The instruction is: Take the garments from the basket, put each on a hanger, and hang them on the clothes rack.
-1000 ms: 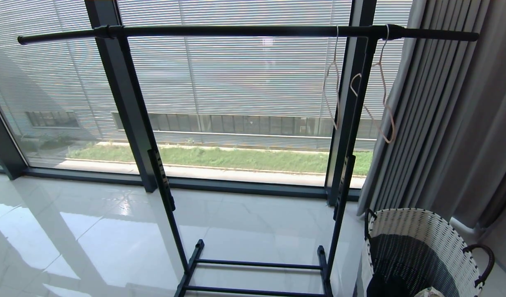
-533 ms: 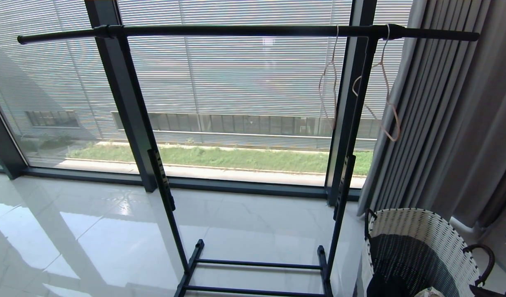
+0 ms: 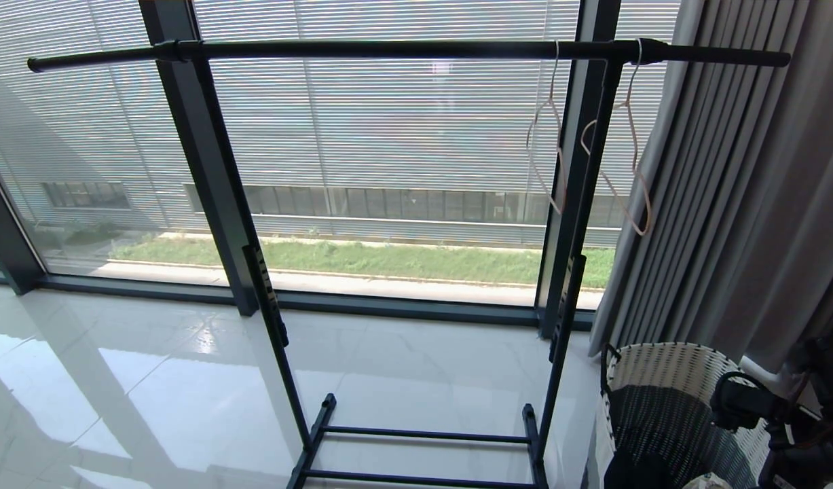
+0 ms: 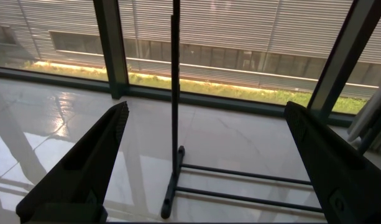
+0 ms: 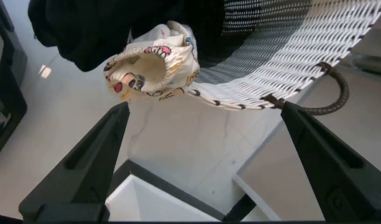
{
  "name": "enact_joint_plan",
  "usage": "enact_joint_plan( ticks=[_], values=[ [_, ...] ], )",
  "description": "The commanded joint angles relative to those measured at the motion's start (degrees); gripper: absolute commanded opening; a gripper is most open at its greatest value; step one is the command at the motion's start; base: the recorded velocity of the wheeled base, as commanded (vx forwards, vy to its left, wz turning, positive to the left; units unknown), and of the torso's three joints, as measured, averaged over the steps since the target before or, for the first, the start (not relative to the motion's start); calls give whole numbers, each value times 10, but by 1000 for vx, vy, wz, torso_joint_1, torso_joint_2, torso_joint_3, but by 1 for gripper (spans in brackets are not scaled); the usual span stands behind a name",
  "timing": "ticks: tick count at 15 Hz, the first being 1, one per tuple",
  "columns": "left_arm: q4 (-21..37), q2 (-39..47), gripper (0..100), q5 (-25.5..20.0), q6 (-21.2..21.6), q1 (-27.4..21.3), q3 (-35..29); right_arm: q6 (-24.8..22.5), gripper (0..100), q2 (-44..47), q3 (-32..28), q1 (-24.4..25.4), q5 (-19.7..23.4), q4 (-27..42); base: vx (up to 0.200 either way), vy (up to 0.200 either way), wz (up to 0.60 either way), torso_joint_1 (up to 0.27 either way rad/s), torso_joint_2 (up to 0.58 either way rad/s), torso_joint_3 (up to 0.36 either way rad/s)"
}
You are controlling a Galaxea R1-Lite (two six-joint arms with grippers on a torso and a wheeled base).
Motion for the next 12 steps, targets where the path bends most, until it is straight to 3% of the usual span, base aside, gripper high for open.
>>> enact_joint_plan(
  ticks=[1,12],
  values=[
    [0,0,100,0,0,0,0,-1,100,74,2,0,-1,-16,0,0,0,0,0,0],
    [0,0,100,0,1,0,0,-12,100,212,20,0,-26,-208,0,0,0,0,0,0]
  ],
)
